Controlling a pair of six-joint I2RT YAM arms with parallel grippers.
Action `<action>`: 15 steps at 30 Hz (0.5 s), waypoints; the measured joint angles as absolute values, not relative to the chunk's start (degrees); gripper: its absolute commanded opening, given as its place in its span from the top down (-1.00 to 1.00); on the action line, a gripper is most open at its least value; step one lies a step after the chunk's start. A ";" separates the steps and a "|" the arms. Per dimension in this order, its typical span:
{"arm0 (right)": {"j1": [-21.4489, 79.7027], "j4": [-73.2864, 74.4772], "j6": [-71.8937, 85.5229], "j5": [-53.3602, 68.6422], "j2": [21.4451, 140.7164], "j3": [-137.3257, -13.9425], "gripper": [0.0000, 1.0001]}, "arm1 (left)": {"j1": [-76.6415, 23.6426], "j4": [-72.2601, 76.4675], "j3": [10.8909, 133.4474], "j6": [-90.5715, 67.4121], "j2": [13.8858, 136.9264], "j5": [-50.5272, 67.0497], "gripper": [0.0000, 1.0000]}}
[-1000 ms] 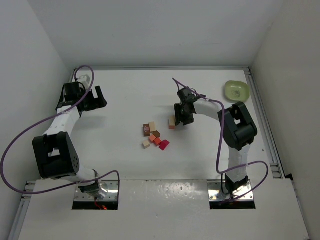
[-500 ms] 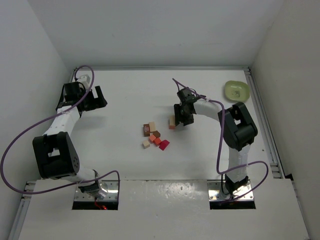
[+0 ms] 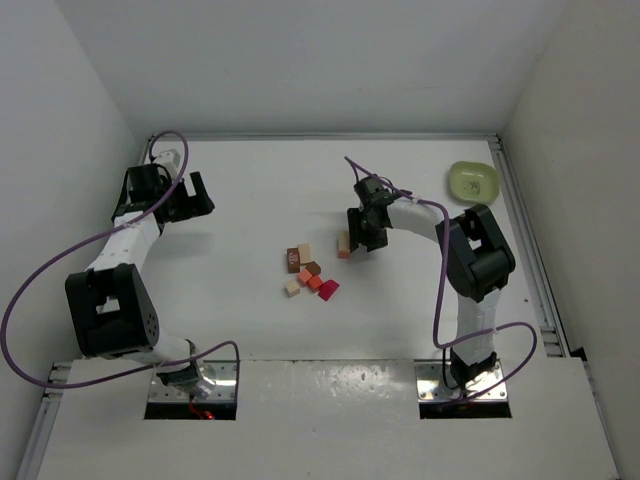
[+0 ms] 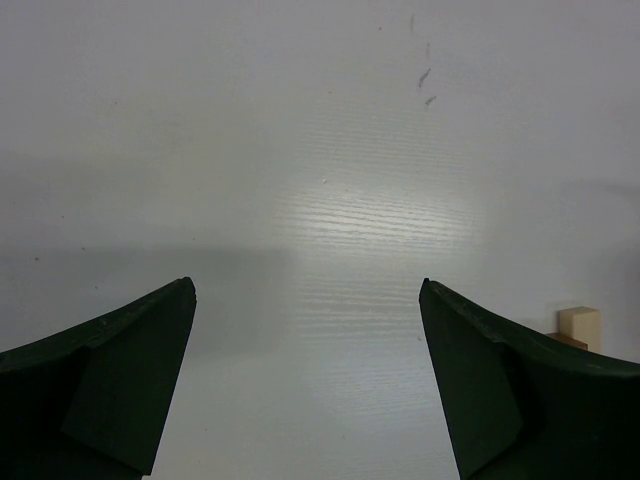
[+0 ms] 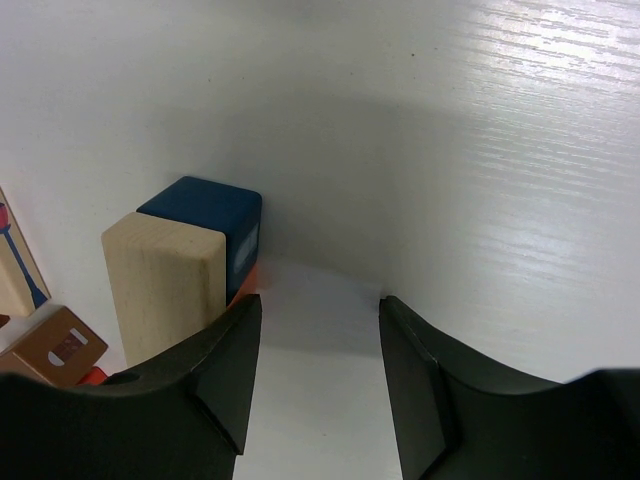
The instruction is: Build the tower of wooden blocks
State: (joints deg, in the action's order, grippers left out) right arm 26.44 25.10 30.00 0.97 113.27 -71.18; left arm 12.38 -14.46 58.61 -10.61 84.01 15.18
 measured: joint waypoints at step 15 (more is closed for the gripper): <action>26.26 25.19 29.89 0.34 112.81 -70.32 0.21 | 12.38 -14.46 58.61 -10.59 84.01 15.18 -1.00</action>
